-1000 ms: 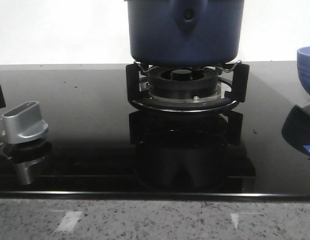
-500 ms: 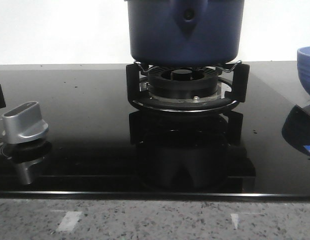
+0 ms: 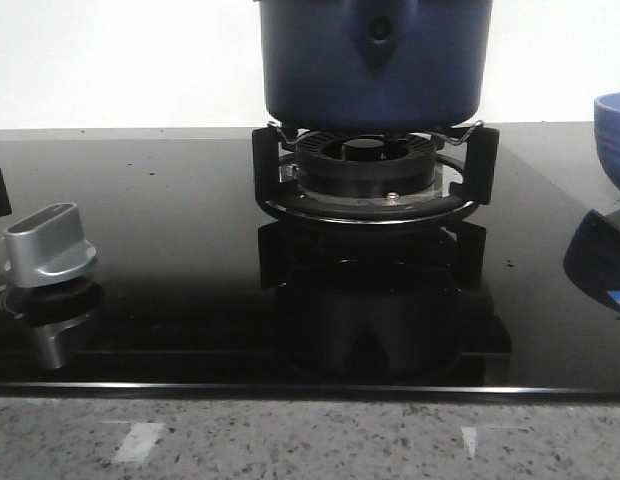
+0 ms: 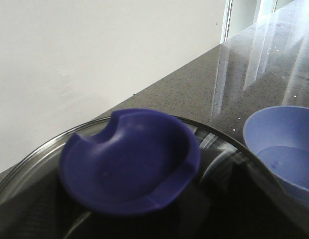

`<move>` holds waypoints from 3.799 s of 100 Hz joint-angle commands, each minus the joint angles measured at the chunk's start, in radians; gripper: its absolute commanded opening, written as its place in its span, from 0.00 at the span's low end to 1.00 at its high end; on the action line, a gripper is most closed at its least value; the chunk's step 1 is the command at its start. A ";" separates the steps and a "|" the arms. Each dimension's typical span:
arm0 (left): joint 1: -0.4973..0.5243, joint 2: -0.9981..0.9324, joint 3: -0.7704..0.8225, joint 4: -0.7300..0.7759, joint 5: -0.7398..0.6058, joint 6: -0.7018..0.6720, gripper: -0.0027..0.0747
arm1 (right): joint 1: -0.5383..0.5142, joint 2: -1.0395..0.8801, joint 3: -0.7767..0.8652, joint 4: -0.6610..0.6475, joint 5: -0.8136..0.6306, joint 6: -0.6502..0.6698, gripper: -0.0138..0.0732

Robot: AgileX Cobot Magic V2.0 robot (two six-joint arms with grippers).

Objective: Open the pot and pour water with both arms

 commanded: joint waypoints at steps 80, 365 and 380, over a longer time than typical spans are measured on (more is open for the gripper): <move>-0.005 0.009 -0.065 -0.065 0.120 0.001 0.43 | 0.000 0.021 -0.032 0.007 -0.067 -0.008 0.61; 0.295 -0.600 0.322 0.008 0.168 -0.192 0.44 | -0.268 1.194 -0.677 -0.061 0.467 0.343 0.61; 0.295 -0.600 0.322 0.008 0.168 -0.192 0.44 | -0.268 1.227 -0.677 -0.018 0.466 0.343 0.60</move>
